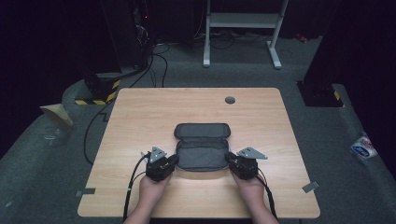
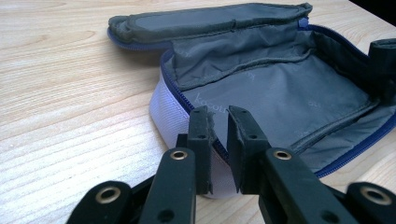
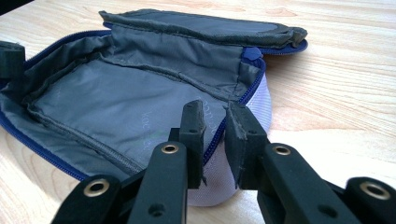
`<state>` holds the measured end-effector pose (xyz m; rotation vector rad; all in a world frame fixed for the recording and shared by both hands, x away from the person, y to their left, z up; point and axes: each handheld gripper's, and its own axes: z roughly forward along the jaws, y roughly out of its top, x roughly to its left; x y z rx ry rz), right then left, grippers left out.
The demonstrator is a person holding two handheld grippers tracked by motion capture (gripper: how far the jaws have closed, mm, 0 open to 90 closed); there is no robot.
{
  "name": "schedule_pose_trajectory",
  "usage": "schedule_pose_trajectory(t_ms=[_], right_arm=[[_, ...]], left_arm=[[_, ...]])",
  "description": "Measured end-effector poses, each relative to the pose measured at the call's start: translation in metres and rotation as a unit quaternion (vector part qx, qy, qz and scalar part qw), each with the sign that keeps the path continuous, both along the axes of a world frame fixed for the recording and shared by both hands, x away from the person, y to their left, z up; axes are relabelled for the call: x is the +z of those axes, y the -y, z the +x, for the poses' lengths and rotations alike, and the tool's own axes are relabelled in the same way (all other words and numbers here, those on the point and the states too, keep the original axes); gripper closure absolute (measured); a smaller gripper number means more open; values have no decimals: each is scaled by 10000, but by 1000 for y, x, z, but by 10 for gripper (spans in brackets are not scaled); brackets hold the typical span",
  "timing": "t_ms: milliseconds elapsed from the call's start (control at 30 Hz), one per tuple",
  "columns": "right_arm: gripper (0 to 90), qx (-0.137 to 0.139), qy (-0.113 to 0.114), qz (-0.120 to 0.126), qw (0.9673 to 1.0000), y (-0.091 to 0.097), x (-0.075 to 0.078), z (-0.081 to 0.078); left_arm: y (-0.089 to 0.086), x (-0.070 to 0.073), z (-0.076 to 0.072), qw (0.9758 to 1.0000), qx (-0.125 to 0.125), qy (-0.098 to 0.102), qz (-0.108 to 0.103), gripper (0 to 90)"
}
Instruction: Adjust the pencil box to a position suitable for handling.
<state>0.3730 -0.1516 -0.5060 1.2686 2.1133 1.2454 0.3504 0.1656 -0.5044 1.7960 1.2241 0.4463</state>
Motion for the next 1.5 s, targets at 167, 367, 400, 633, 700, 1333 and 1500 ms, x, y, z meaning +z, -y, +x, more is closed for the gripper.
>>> schedule_pose_trajectory(t_ms=[167,367,400,633,700,1333,1500], right_arm=[[756,-11,-16,41,10000,3,0,1],[702,-3,17,82,10000,5,2,0],[698,3,29,104,9999,5,2,0],[680,-28,55,196,9998,7,7,-2],[675,-21,94,194,9998,8,8,-2],[525,-219,286,130,9993,38,16,-11],[487,-274,275,-97,9992,54,12,-15]], left_arm=[[1,1,-1,10000,6,64,-32,776],[-2,4,-3,9999,55,141,-82,719],[-3,5,-3,9998,52,166,-84,705],[-2,8,-4,9996,46,264,-75,682],[-3,9,-4,9995,70,276,-101,680],[-38,21,-23,9977,404,515,157,537],[-56,13,-34,9970,557,365,386,504]])
